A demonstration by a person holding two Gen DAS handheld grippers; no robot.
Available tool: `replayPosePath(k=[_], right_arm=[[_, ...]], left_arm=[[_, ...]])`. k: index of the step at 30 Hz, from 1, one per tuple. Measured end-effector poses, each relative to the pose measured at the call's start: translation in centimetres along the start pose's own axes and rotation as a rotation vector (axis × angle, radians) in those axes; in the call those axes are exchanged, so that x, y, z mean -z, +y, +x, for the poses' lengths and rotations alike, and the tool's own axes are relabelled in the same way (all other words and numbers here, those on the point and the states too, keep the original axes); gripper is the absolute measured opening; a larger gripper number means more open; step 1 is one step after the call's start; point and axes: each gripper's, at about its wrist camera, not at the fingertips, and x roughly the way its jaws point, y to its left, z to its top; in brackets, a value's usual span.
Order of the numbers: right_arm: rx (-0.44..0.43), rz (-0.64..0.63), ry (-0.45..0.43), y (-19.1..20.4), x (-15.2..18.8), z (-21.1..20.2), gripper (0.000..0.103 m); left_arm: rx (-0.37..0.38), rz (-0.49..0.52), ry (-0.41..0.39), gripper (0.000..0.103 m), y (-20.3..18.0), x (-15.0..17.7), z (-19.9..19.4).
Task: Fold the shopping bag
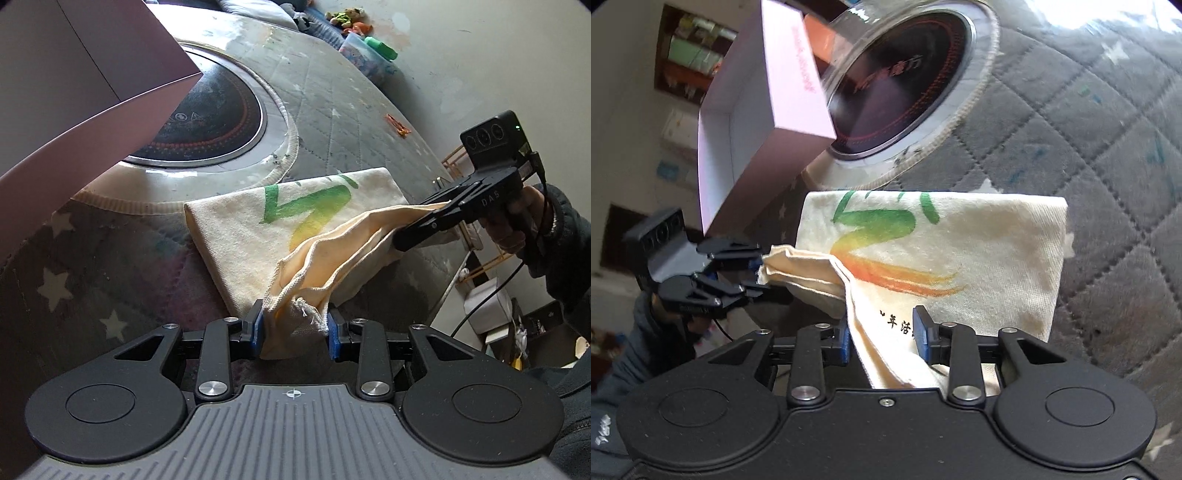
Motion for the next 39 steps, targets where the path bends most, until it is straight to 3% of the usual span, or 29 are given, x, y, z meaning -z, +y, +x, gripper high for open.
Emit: replayPosePath(k=[5,10,16,22,29,34,36,39], right_arm=[[0.000,0.028,-0.024,-0.2,0.2,-0.2,0.034],[0.100,-0.156,-0.048,2.5,0.8,-0.6,0.036],[0.101,-0.208,-0.065,2.8,1.0,-0.8,0.036],[0.025,0.029,-0.060,0.1,0.2,0.0,0.029],[0.029,0.057,-0.042,0.1,0.0,0.1,0.024],[0.035,0.060,-0.034,0.2,-0.1,0.1,0.024],[0.041,0.058,-0.032,0.3,-0.1,0.1,0.024],[0.046,0.053,-0.030,0.4,-0.1,0.1,0.024]], left_arm=[[0.014,-0.023,-0.001,0.034,0.3,0.0,-0.2],[0.024,-0.052,0.002,0.034,0.5,0.0,-0.2],[0.021,-0.041,0.008,0.034,0.2,0.1,-0.3],[-0.038,0.002,-0.032,0.037,-1.1,0.3,-1.1],[-0.132,0.071,-0.102,0.037,-2.8,1.2,-3.2],[-0.218,0.156,-0.220,0.033,-5.8,1.8,-5.7],[-0.214,0.208,-0.254,0.033,-7.3,1.8,-6.2],[-0.161,0.282,-0.232,0.032,-8.9,1.6,-5.0]])
